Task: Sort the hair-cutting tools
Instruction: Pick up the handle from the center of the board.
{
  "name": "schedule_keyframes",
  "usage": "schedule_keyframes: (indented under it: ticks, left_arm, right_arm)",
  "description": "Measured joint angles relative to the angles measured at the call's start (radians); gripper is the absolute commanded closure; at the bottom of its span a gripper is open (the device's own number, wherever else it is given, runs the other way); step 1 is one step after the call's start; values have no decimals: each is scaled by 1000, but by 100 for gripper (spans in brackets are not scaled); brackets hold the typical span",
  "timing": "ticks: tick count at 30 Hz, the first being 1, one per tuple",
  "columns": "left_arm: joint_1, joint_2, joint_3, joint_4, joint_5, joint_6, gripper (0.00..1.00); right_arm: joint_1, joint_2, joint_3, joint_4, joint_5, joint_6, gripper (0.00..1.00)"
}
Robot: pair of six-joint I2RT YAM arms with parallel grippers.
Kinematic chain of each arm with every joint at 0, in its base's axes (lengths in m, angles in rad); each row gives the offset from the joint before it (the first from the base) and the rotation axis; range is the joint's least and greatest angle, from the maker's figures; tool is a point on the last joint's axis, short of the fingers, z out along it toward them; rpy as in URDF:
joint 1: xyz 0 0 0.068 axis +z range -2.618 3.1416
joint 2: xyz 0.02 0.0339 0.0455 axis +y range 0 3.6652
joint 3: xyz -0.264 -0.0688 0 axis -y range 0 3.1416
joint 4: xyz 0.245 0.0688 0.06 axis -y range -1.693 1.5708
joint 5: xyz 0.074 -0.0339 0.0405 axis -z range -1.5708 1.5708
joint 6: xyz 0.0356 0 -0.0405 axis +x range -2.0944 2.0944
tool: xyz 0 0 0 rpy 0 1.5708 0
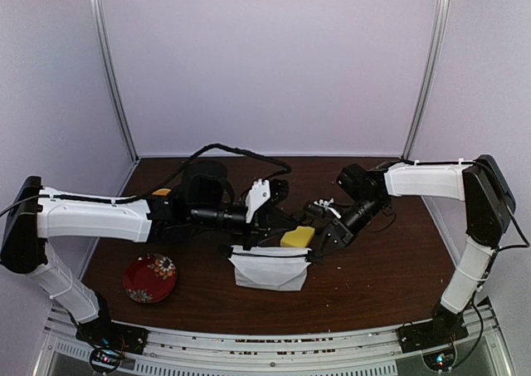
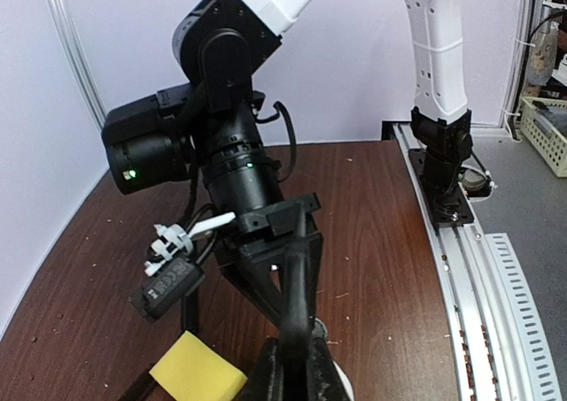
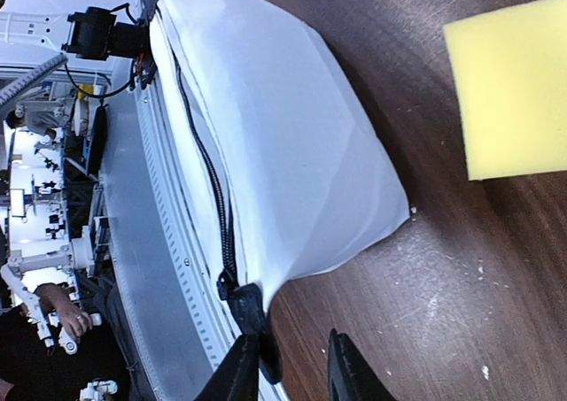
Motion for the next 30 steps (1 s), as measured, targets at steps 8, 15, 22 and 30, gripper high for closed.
schedule_keyframes:
  ticks: [8, 15, 22, 30]
  left_arm:
    - [73, 81, 66, -10, 68, 14, 100]
    - [78, 162, 118, 65, 190, -34, 100]
    - [78, 227, 70, 291, 259, -148, 100]
    - [78, 299, 53, 412, 307, -232, 100]
  right_arm:
    - [3, 46, 16, -73, -116, -75, 100]
    - [4, 34, 28, -112, -158, -118, 100]
    - [4, 33, 28, -135, -160, -140, 100]
    - [4, 33, 30, -157, -159, -159, 100]
